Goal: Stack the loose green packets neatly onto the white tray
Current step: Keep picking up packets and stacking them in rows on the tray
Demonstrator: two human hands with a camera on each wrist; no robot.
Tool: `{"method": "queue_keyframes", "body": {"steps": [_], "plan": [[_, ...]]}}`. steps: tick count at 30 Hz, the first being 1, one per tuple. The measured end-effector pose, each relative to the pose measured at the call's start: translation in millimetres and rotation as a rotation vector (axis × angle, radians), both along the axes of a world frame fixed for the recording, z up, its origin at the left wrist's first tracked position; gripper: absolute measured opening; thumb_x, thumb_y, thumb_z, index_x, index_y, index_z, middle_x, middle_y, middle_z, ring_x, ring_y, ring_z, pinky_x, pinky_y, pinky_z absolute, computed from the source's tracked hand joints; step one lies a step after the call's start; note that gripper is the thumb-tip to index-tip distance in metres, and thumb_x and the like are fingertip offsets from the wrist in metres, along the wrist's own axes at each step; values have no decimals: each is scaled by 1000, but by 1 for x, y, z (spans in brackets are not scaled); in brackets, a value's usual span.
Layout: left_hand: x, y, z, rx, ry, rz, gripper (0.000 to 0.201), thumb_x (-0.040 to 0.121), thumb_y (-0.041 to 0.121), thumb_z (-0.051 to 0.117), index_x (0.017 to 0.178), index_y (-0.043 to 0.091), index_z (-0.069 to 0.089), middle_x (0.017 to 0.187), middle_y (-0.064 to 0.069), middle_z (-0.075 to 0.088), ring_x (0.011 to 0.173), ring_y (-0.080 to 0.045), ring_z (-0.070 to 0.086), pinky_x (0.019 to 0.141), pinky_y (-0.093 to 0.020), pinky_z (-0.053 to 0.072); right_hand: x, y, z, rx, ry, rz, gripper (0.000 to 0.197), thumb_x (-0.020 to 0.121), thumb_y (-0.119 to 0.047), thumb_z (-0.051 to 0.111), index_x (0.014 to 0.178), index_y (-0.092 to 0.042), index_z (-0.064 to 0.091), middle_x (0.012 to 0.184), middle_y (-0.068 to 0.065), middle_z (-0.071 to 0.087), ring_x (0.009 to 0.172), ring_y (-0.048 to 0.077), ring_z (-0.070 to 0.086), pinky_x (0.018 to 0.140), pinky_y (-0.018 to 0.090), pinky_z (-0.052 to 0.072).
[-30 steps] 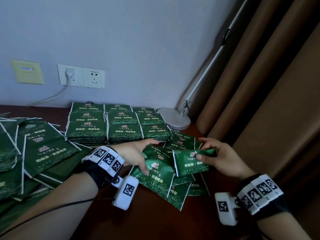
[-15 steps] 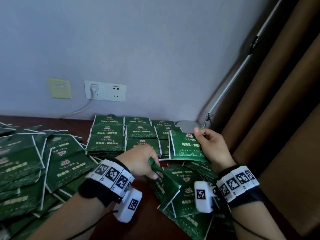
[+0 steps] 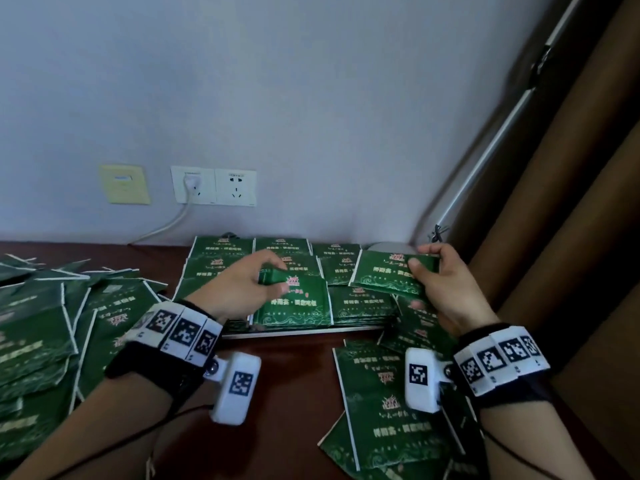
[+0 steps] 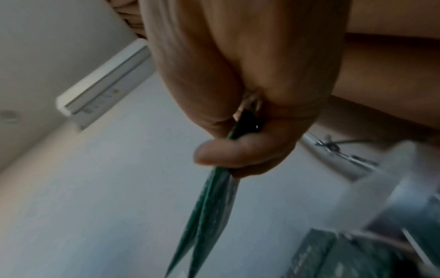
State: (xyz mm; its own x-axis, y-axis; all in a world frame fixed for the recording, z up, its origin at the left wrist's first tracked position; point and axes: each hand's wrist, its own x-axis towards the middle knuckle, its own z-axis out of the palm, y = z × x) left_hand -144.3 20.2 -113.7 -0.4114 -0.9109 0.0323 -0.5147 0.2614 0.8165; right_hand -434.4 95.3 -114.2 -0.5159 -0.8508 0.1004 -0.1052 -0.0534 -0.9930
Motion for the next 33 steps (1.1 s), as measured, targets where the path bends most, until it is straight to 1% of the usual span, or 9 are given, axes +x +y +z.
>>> {"method": "queue_keyframes", "body": {"steps": [3,5,9,12,14,17,20,26,33], "plan": [[-5,-7,-4,-3,17,47,27,90,21,71,110,31,57,75,2,57,53,-8,46,51,-21,39,-7,-9,-18,77,10,37,24,93,-7,64,110,-21,55,109,6,62,79,18,66,42,22,50],[-10,-9,-9,-66,10,93,26,90,21,72,111,30,58,82,1,59,54,-11,48,51,-23,42,-13,-15,-27,131,4,47,26,91,-4,67,109,-19,57,108,8,65,77,17,66,42,22,49],[-15,-9,-16,-147,-94,126,26,90,27,71,113,30,58,112,2,61,81,-16,62,65,-22,48,-19,-29,-26,201,17,58,27,87,-4,71,109,-11,59,106,11,69,76,18,68,43,22,50],[-16,-11,-20,-189,-210,121,34,90,34,69,121,29,54,131,-3,51,106,-18,55,89,-29,46,-11,-37,-27,303,123,94,31,83,-3,76,105,-12,57,106,9,66,83,21,67,46,24,53],[-17,-12,-21,-199,-272,133,45,91,38,67,130,28,48,138,-6,40,109,-19,51,97,-30,43,-4,-40,-28,408,223,117,40,80,-7,80,109,-13,54,102,6,64,84,21,66,46,26,54],[-20,-12,-20,-268,-419,155,59,89,48,65,139,28,40,146,-9,30,127,-29,44,108,-44,42,1,-40,-24,522,484,76,56,73,-24,87,116,-17,50,110,6,62,94,23,65,65,32,56],[-20,-7,-13,-301,-575,136,70,84,60,64,141,30,37,150,-9,26,138,-35,29,110,-51,39,4,-38,-17,550,721,47,74,71,-40,86,130,-16,47,124,7,53,105,21,54,86,26,44],[-23,2,-7,-264,-798,-102,81,63,59,83,133,37,47,138,2,40,130,-24,36,107,-50,40,13,-33,-9,597,850,156,79,54,-33,96,120,-25,51,117,2,45,102,20,53,85,29,47],[-21,-9,-13,-319,-696,-58,61,72,35,85,125,35,56,127,1,49,122,-24,48,102,-47,45,18,-34,-9,577,960,177,63,65,-13,90,118,-24,59,115,1,50,103,19,52,85,28,48]]}}
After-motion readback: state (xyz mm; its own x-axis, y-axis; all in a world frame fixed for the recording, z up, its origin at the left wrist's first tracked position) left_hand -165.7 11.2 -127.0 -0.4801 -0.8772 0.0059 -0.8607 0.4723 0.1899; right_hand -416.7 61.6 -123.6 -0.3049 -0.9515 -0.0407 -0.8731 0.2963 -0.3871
